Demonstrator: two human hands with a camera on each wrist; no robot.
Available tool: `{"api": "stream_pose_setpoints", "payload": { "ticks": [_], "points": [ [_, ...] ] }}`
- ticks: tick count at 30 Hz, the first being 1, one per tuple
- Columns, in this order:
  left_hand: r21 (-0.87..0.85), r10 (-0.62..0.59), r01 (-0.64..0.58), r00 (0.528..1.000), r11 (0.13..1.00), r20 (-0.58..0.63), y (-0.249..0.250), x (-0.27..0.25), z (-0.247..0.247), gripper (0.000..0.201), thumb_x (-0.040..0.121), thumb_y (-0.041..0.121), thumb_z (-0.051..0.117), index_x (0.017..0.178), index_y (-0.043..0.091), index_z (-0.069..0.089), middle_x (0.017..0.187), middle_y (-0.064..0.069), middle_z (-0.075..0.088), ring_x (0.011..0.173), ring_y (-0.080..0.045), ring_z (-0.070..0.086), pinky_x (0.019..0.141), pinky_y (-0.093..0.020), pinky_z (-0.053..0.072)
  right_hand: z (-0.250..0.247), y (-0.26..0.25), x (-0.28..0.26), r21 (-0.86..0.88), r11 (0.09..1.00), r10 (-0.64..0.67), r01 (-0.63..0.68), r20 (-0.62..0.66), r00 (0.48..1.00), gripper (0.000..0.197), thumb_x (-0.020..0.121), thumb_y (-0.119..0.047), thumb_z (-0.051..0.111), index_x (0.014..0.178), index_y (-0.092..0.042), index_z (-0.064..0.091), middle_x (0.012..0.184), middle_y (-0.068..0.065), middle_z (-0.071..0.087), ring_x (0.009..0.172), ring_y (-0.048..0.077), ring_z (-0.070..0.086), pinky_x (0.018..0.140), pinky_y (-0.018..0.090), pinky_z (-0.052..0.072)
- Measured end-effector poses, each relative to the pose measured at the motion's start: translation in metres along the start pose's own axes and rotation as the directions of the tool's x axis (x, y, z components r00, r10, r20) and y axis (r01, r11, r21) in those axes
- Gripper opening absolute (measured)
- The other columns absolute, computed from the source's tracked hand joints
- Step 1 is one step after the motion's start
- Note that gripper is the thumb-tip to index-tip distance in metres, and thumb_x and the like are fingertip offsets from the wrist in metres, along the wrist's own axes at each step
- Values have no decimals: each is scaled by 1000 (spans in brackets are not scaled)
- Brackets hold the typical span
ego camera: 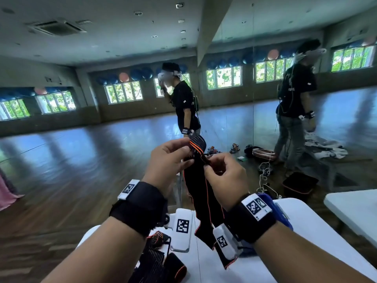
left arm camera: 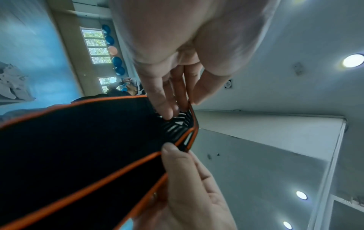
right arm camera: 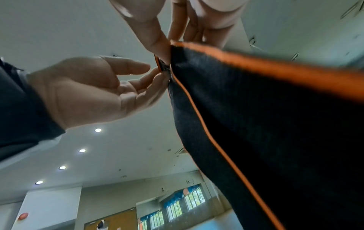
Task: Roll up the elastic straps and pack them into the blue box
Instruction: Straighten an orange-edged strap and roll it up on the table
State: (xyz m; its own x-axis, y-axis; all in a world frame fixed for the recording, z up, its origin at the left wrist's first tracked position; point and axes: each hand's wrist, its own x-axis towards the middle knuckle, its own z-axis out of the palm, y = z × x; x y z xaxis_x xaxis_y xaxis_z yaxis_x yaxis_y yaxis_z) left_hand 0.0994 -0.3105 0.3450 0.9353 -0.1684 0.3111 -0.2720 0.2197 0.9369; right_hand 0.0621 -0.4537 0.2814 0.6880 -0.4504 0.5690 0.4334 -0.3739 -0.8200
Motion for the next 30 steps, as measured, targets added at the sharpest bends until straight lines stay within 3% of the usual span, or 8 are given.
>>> {"api": "stream_pose_setpoints", "payload": {
  "ticks": [4, 7, 11, 14, 18, 22, 25, 30],
  "points": [
    [267, 156, -142, 987, 953, -31, -19, -1, -20, 16, 90, 3, 68, 103, 13, 70, 96, -4, 73, 83, -11, 67, 75, -28, 54, -5, -4, 4, 66, 998, 9, -7, -37, 999, 13, 79, -15, 75, 85, -24, 67, 75, -9, 70, 69, 2, 65, 64, 11, 49],
    [398, 164, -150, 986, 905, -2, -42, -8, -31, 22, 79, 30, 74, 93, 27, 58, 99, -5, 68, 89, -17, 66, 81, -33, 54, -3, -5, 6, 112, 993, -14, 19, -49, 999, 17, 80, -9, 76, 84, -22, 66, 76, -6, 69, 67, 3, 63, 64, 11, 48],
    [228, 172, -173, 985, 958, 24, -60, -21, -25, 24, 87, 13, 65, 87, 18, 41, 80, -6, 51, 70, -14, 49, 65, -28, 43, 11, 1, 7, 143, 990, -10, 20, -72, 997, 23, 79, -8, 74, 83, -28, 61, 77, -7, 67, 70, 7, 64, 70, 23, 53],
    [204, 265, -255, 964, 945, -22, -62, -24, -21, 20, 87, 17, 60, 87, 16, 40, 80, -6, 46, 71, -16, 43, 64, -36, 39, 19, 0, 6, 130, 991, -25, 42, -130, 991, 22, 80, -6, 73, 89, -20, 58, 79, -3, 64, 67, 4, 59, 67, 14, 46],
    [159, 291, -286, 957, 945, -10, -62, -26, -19, 13, 88, 13, 53, 97, 20, 45, 95, -6, 53, 82, -15, 48, 76, -37, 42, 27, -7, 5, 126, 991, -35, 49, -110, 993, 14, 84, -8, 69, 88, -17, 59, 81, 2, 63, 69, 5, 56, 65, 9, 40],
    [128, 247, -248, 969, 960, 25, -67, -26, -17, 27, 85, 12, 54, 100, 34, 54, 108, -7, 60, 95, -16, 57, 87, -43, 49, 33, -5, 6, 222, 975, 10, -15, 25, 1000, 11, 79, -20, 62, 86, -25, 56, 80, -4, 62, 75, 9, 59, 73, 28, 49],
    [144, 204, -211, 977, 967, 61, -70, -27, -19, 37, 80, 11, 59, 105, 38, 56, 114, -9, 63, 104, -23, 62, 94, -49, 51, 34, -2, 5, 235, 969, 55, -72, 77, 995, 16, 71, -26, 59, 86, -28, 55, 84, 4, 64, 79, 22, 61, 77, 44, 52],
    [221, 140, -179, 974, 959, 179, -74, -27, -28, 54, 74, 1, 57, 119, 31, 52, 119, -9, 62, 111, -22, 62, 97, -49, 52, 31, 5, 5, 225, 969, 83, -104, 102, 991, 21, 71, -10, 56, 91, -19, 57, 91, 13, 65, 80, 19, 60, 76, 38, 52]
  ]
}}
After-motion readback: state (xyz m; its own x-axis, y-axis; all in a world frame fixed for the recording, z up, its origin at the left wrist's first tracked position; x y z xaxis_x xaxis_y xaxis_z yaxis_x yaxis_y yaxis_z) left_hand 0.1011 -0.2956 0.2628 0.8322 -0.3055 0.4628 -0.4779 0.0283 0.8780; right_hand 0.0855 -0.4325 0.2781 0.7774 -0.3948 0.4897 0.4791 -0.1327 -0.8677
